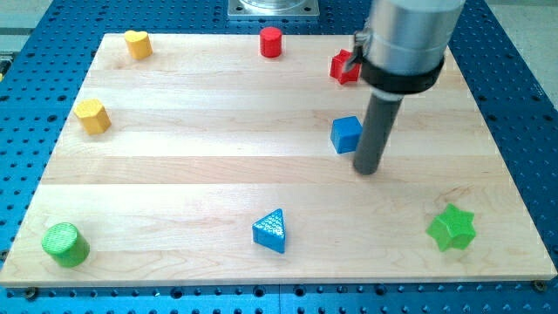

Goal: Keep the blue cube closer to the red star

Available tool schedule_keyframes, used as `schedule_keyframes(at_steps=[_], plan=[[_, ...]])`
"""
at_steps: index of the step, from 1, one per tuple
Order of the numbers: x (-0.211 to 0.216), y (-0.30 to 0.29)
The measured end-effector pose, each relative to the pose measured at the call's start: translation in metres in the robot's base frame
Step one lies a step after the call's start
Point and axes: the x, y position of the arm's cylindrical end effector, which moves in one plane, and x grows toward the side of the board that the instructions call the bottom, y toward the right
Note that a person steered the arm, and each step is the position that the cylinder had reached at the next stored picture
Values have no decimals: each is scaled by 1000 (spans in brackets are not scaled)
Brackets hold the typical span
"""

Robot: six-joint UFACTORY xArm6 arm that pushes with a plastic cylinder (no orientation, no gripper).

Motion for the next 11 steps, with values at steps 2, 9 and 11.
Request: schedule_keyframes(at_steps=[2, 9, 11], plan=[[-74, -12], [-118, 29], [-59, -37]])
